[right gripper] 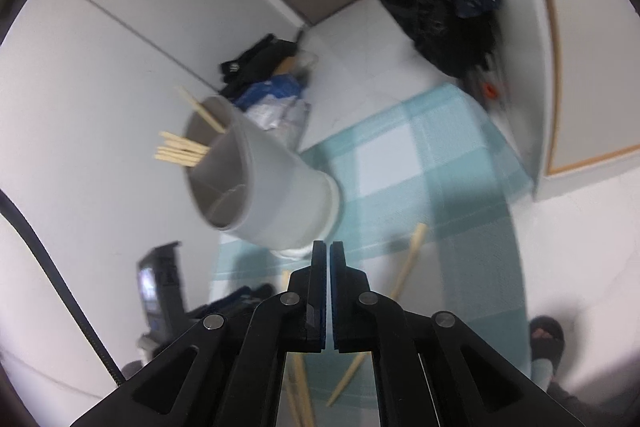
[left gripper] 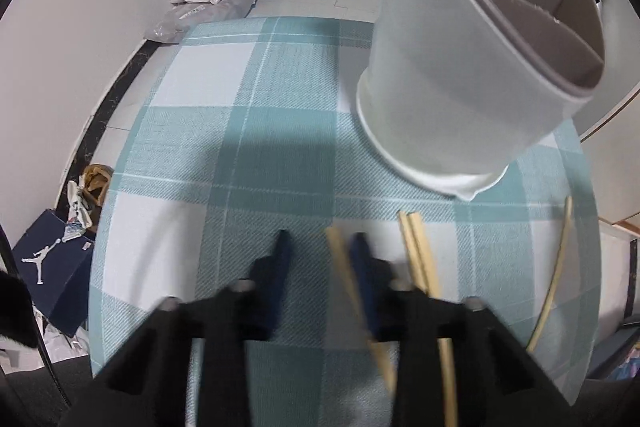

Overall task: Organize utensils
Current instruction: 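Lift the chopstick with the right gripper while the left gripper grasps another, then raise both held chopsticks toward the white utensil holder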

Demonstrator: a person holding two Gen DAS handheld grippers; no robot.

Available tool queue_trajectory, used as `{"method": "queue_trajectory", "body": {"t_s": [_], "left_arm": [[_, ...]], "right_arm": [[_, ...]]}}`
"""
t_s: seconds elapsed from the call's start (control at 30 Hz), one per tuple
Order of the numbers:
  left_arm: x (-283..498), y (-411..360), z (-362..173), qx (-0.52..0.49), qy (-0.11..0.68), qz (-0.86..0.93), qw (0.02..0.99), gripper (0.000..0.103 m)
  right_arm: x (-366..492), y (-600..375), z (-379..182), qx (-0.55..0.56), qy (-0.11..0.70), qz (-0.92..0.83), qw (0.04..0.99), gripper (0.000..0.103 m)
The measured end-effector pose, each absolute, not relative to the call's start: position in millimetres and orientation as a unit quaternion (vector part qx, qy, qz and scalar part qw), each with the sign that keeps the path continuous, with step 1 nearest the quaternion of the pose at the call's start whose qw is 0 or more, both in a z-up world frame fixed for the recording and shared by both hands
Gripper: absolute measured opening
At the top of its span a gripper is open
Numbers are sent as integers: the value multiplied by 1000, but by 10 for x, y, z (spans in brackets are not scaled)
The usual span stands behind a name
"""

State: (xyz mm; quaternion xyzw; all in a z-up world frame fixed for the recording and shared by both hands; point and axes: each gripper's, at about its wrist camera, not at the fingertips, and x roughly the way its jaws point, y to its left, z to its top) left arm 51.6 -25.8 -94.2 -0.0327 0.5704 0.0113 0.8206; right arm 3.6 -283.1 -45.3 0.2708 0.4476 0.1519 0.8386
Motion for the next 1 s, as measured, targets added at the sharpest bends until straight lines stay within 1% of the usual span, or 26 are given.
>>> {"method": "queue_trajectory", "body": {"t_s": [0.07,0.2,0.3,0.37,0.4,0.5,0.53,0.63,0.77,0.83,0.87,0.9,0.93,1.0], "left_arm": [[510,-254,-945,-43,568,7,822,8],[502,-224,-940,-60,565,1,823,3],[510,-186,-917,-75,565,-10,821,3],[502,-135,-879,-88,559,-16,824,3],[501,-111,-860,-97,557,-18,824,3],[503,-6,-766,-124,546,-25,828,3],[501,22,-730,-133,540,-28,831,3],[482,105,-627,-152,523,-32,838,3],[452,196,-525,-178,506,-39,843,3],[448,218,-488,-185,500,-42,845,3],[437,224,-456,-185,495,-44,848,3],[426,229,-446,-187,492,-45,849,3],[412,232,-416,-190,487,-48,851,3],[410,246,-380,-191,482,-53,854,3]], "right_arm": [[68,-2885,-531,279,458,136,833,3],[156,-2961,-715,288,490,103,816,3],[232,-2987,-864,296,515,89,800,6],[299,-2988,-946,294,529,76,793,10],[330,-2985,-971,294,532,72,791,13],[470,-2961,-1014,279,538,53,794,28],[505,-2952,-1024,273,538,49,796,30],[602,-2876,-1060,243,550,32,798,30],[661,-2661,-1061,182,553,10,813,31],[682,-2559,-1054,145,552,-1,821,30],[684,-2507,-1049,126,549,-8,826,28],[687,-2471,-1054,113,549,-14,828,22],[688,-2443,-1058,102,546,-19,831,11],[693,-2433,-1071,103,543,-16,833,8]]}}
